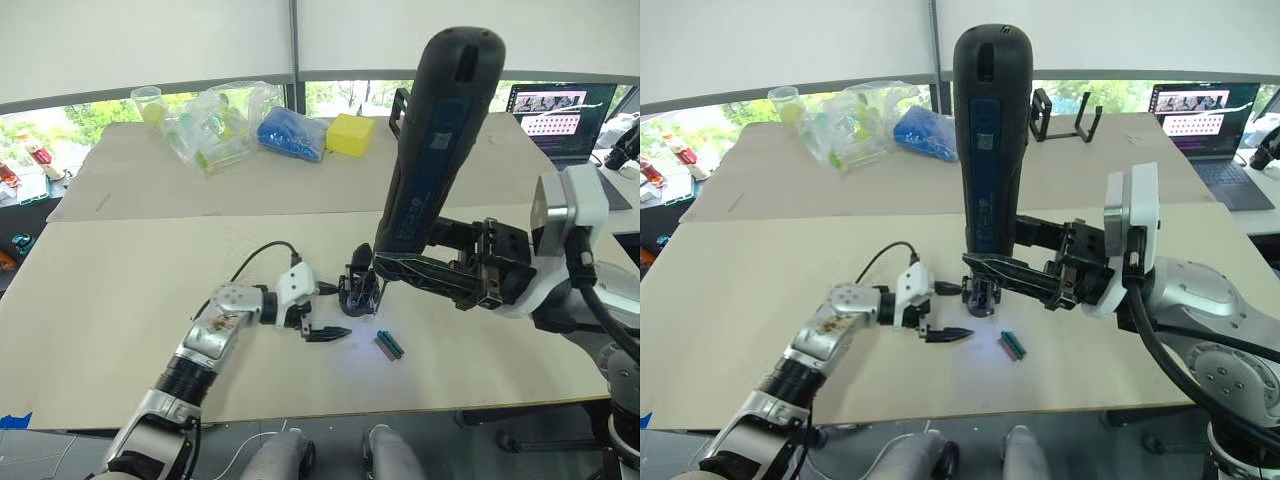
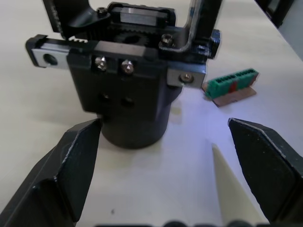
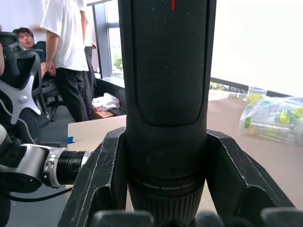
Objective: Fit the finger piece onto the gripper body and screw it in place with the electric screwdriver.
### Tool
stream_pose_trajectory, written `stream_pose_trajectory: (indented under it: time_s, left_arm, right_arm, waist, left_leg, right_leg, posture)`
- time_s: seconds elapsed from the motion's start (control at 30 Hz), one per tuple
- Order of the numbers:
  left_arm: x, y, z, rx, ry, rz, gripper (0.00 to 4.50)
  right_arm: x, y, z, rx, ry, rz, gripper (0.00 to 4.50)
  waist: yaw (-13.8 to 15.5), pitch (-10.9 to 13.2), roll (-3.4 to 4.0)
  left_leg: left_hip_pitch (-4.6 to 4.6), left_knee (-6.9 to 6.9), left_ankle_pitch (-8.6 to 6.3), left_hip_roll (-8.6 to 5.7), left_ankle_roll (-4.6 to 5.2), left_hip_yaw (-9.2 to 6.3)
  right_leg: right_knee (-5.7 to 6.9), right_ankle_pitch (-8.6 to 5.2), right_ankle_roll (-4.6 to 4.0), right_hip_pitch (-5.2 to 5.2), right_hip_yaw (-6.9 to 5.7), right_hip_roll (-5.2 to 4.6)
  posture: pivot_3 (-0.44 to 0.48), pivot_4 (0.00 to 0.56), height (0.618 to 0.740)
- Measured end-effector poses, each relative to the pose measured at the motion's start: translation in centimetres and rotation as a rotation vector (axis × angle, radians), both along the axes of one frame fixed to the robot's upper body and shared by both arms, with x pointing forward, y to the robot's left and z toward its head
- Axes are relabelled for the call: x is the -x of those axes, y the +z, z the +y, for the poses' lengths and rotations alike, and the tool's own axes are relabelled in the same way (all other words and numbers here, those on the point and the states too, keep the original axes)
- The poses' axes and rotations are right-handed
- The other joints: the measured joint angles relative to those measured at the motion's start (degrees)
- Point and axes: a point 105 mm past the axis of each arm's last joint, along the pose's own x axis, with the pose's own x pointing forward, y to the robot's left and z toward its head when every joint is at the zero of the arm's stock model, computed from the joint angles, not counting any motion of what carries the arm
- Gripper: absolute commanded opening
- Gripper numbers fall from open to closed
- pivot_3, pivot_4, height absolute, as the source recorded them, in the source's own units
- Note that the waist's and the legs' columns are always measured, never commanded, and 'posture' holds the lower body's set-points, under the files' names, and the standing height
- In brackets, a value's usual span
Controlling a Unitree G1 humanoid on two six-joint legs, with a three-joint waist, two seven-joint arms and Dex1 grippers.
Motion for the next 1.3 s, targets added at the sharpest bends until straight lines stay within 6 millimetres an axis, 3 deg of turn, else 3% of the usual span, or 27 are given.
stream_pose_trajectory:
  time_s: [0.23,0.33,0.43,0.6,0.77,0.9,1.03,1.07,1.3]
  left_arm:
    - [-1.5,-0.7,-1.7,0.004,0.050,0.018,4.50]
    - [-2.1,-0.8,-1.9,0.002,0.054,0.012,3.70]
    - [-2.2,-0.6,-2.4,0.009,-0.001,0.018,2.31]
    - [-2.7,-0.3,-2.0,-0.036,-0.128,0.010,2.31]
    - [-4.2,0.9,-2.0,-0.112,-0.208,-0.032,2.31]
    - [-4.3,0.3,-1.9,-0.140,-0.230,-0.047,2.31]
    - [-4.3,0.0,-1.8,-0.154,-0.234,-0.050,4.20]
    - [-4.3,-0.2,-1.7,-0.157,-0.232,-0.047,4.48]
    - [-3.0,-0.6,0.7,-0.081,-0.137,-0.027,4.50]
  right_arm:
    - [0.0,-0.3,0.2,0.002,0.011,0.007,1.91]
    - [-0.2,-0.3,0.1,0.003,0.007,0.010,1.91]
    - [-0.2,-0.5,0.1,0.006,0.005,0.014,1.91]
    - [0.0,-0.5,0.1,0.005,0.020,0.016,1.91]
    - [0.4,-0.4,0.3,0.004,0.038,0.016,1.91]
    - [0.3,-0.4,0.3,0.005,0.037,0.016,1.91]
    - [0.4,-0.7,0.6,0.008,0.052,0.027,1.91]
    - [0.4,-0.7,0.6,0.009,0.054,0.028,1.91]
    - [0.4,-0.8,0.6,0.010,0.056,0.031,1.91]
  waist:
    - [0.36,0.01,-0.01]
    - [0.32,0.01,-0.01]
    - [0.35,0.01,-0.02]
    - [0.31,0.04,-0.06]
    - [0.30,0.06,-0.10]
    - [0.11,0.06,-0.10]
    - [0.11,0.06,-0.11]
    - [0.07,0.06,-0.10]
    - [-0.63,0.05,-0.09]
  left_leg:
    - [-0.02,0.05,0.00,-0.02,0.01,0.00]
    - [-0.02,0.03,0.00,-0.01,0.00,0.00]
    - [-0.05,0.05,0.00,-0.01,0.00,0.00]
    - [-0.11,0.06,0.00,-0.01,0.01,0.00]
    - [-0.20,0.12,-0.02,-0.03,0.05,0.00]
    - [-0.21,0.12,-0.05,-0.02,0.09,0.00]
    - [-0.22,0.17,-0.05,-0.02,0.10,0.00]
    - [-0.21,0.19,-0.05,-0.02,0.10,0.00]
    - [-0.13,0.08,-0.06,0.03,0.10,0.00]
  right_leg:
    - [-0.01,0.00,0.00,0.02,-0.02,0.00]
    - [0.00,0.00,0.00,-0.01,-0.02,-0.01]
    - [0.00,0.00,0.00,-0.01,-0.03,-0.01]
    - [-0.01,0.00,0.00,-0.07,-0.05,-0.01]
    - [-0.04,0.01,0.02,-0.09,-0.11,-0.01]
    - [-0.07,0.02,0.03,-0.09,-0.10,-0.02]
    - [-0.06,0.02,0.03,-0.08,-0.10,-0.03]
    - [-0.04,0.02,0.03,-0.08,-0.09,-0.03]
    - [0.00,0.02,0.03,-0.09,0.05,0.00]
  posture:
    - [0.000,0.150,0.740]
    - [0.000,0.150,0.740]
    - [0.000,0.150,0.740]
    - [0.000,0.150,0.740]
    - [0.000,0.150,0.740]
    - [0.000,0.150,0.740]
    - [0.000,0.150,0.740]
    - [0.000,0.150,0.740]
    - [0.000,0.150,0.740]
